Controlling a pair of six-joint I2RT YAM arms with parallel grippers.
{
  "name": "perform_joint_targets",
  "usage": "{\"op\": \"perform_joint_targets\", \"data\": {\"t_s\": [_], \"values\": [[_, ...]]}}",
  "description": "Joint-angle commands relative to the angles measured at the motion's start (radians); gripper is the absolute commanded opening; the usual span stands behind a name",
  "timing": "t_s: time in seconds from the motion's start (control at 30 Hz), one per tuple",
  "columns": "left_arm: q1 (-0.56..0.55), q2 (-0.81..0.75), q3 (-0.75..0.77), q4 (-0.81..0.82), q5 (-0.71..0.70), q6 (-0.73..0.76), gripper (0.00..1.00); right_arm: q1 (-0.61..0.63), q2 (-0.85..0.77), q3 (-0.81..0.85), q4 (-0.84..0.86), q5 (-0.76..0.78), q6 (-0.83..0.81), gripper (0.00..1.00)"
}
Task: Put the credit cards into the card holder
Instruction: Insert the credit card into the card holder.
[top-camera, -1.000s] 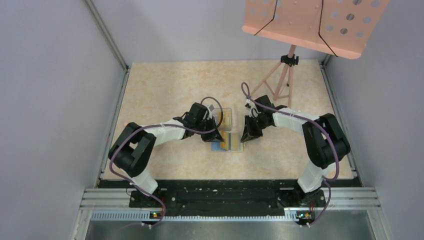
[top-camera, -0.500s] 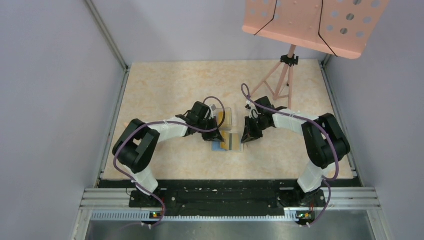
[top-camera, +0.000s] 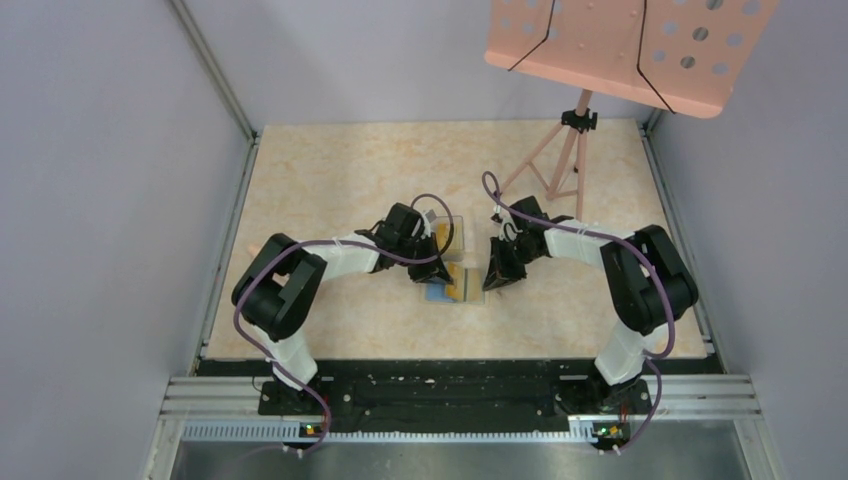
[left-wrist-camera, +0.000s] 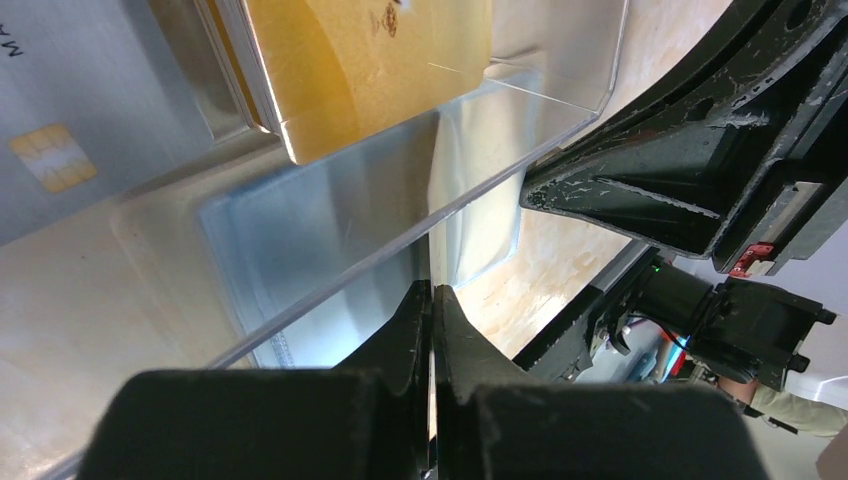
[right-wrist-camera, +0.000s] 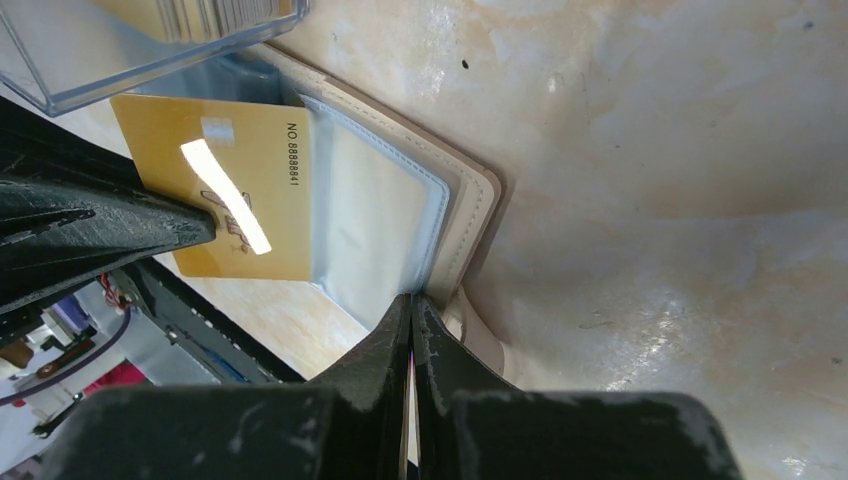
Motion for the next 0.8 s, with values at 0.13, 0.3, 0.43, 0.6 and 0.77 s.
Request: {"op": "perform_joint_targets", "data": {"t_s": [0.13, 0.3, 0.43, 0.6, 0.77], "values": [[-0.02, 0.035, 0.023, 0.034, 0.009, -0.002, 0.0, -0.005, 0.036, -0.012, 0.013, 0.013, -0.002, 0.0], [-0.035, 0.063, 0.052, -0.027, -0.014, 0.022, 0.0, -0.005, 0.037, -0.014, 0.01, 0.016, -0.003, 0.0], [-0.045, 0.072, 0.063, -0.056, -0.059, 0.015, 0.0, -0.004, 0.037, -0.012, 0.01, 0.014, -0.003, 0.0], [-0.046, 0.109, 0.098, -0.086, -0.072, 0.004, 0.0, -0.004, 0.037, -0.013, 0.009, 0.012, -0.005, 0.0], [-0.062, 0.143, 0.139, -0.135, -0.063, 0.013, 0.0, -0.005, 0.036, -0.015, 0.011, 0.012, -0.006, 0.0]]}}
